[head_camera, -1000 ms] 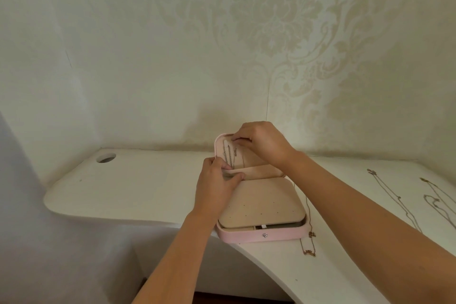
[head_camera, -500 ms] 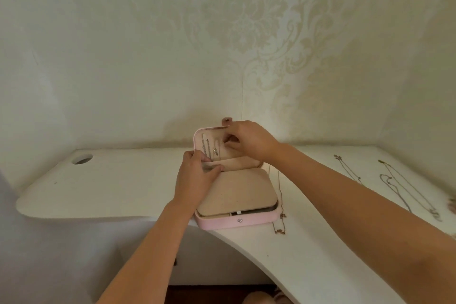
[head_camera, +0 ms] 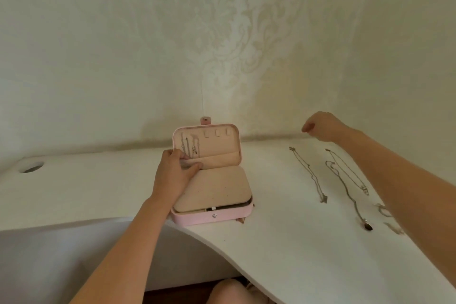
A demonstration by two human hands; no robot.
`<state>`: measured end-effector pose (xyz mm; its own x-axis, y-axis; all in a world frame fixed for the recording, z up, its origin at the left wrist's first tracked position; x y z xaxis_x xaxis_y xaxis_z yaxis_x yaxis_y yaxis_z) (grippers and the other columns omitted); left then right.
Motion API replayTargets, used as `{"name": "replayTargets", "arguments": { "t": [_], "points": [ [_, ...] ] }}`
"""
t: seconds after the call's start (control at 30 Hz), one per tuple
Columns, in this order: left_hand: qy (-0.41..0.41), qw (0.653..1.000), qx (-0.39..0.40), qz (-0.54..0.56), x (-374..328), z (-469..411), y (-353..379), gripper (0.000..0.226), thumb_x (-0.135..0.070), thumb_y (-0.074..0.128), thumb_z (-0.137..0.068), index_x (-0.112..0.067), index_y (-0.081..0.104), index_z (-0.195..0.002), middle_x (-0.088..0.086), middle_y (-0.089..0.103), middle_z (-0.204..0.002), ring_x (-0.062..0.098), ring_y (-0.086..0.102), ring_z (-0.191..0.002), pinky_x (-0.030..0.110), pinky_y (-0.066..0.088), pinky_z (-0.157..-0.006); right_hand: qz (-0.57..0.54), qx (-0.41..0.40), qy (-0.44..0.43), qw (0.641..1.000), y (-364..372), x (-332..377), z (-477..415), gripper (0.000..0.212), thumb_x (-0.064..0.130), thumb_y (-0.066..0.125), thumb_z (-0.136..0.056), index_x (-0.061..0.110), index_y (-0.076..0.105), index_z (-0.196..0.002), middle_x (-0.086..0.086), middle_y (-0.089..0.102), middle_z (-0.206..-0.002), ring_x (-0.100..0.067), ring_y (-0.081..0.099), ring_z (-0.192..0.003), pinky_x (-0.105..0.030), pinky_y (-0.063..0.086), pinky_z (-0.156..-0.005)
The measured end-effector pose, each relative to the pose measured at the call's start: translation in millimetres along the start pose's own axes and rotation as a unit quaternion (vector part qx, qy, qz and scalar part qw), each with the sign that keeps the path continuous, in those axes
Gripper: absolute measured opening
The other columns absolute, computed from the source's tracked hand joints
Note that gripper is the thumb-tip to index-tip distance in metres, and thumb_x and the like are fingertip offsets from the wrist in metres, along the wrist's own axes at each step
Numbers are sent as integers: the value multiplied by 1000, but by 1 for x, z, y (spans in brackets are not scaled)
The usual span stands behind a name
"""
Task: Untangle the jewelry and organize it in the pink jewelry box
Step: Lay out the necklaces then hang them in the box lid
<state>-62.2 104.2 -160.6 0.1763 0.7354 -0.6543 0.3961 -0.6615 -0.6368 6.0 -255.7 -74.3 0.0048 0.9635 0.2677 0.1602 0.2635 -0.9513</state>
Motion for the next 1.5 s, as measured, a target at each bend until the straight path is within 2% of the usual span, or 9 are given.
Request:
{"name": "replayTargets", "arguments": {
  "t": [0.17, 0.3, 0.53, 0.67, 0.77, 1.0, 1.13, 1.33, 1.5],
  "points": [
    [3, 1000, 0, -16, 0, -1, 0, 31, -33, 73, -79, -13, 52, -90, 5, 48, -101, 17, 48, -82, 23, 35, -71, 108, 82, 95, 986, 15, -66, 4, 38, 13, 49, -96, 8, 51, -134, -9, 48, -140, -24, 46, -127, -26, 36, -102],
    [2, 1000, 6, -28, 1, -1, 0, 32, -36, 72, -80, -13, 51, -89, 4, 48, -100, 18, 49, -81, 25, 36, -70, 65, 69, 138, 986, 32, -89, 1, 34, 9, 50, -94, 6, 58, -127, -12, 53, -135, -27, 49, -123, -30, 38, -103],
    [2, 999, 3, -47, 2, -1, 2, 33, -37, 72, -80, -14, 51, -89, 4, 48, -98, 19, 48, -80, 26, 34, -68, 30, 58, 168, 984, 42, -94, -5, 27, 22, 58, -93, -4, 60, -98, -16, 63, -101, -29, 54, -92, -28, 42, -69],
    [6, 999, 1, -51, 2, -1, 2, 32, -37, 72, -80, -14, 51, -88, 5, 48, -97, 19, 48, -79, 26, 34, -68, -15, 73, 169, 983, 41, -89, -6, 25, 15, 45, -98, -6, 56, -107, -19, 59, -107, -29, 56, -92, -26, 39, -71],
    [4, 999, 3, -52, 3, -2, 3, 33, -38, 71, -80, -14, 52, -90, 4, 49, -99, 19, 48, -79, 26, 34, -68, -189, 103, 151, 965, 34, -82, -11, 28, 3, 45, -96, 1, 54, -69, -13, 54, -71, -22, 48, -59, -26, 38, -55],
    [2, 999, 6, -47, 3, -1, 4, 33, -39, 70, -81, -13, 52, -92, 6, 50, -102, 20, 50, -81, 27, 37, -69, -542, 217, 72, 809, -20, -32, 1, 17, 2, 41, -96, 7, 54, -87, -4, 51, -72, -6, 39, -44, -15, 38, -40],
    [3, 999, 6, -44, 3, -1, 3, 36, -39, 71, -80, -11, 54, -94, 6, 49, -103, 20, 51, -82, 26, 39, -70, -492, 229, -36, 839, -49, 12, 11, 18, 15, 44, -98, 9, 61, -94, 6, 49, -63, -1, 29, -39, -12, 21, -37],
    [1, 1000, 7, -30, 2, -1, 3, 36, -39, 71, -80, -11, 54, -96, 6, 49, -104, 20, 50, -82, 26, 38, -70, -520, 184, -152, 820, -83, 90, 23, 18, 3, 50, -93, 7, 65, -103, 2, 70, -73, -3, 61, -61, -11, 49, -55],
    [-8, 999, 11, -33, 3, 0, 3, 41, -41, 69, -81, -10, 55, -103, 6, 49, -107, 19, 51, -85, 25, 40, -72, -452, 149, -217, 852, -93, 151, 25, 14, 12, 62, -89, 13, 70, -100, 1, 73, -90, -2, 48, -53, -10, 41, -52]
  ]
}}
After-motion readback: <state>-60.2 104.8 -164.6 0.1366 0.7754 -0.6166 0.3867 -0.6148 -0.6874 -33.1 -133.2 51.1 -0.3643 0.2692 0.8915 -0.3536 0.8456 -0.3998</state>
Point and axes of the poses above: each hand's wrist, its own z-axis away from the middle knuckle, its own y-axis out of the palm, x = y × z, the point moved 1 cm from there along -z, towards the middle knuckle
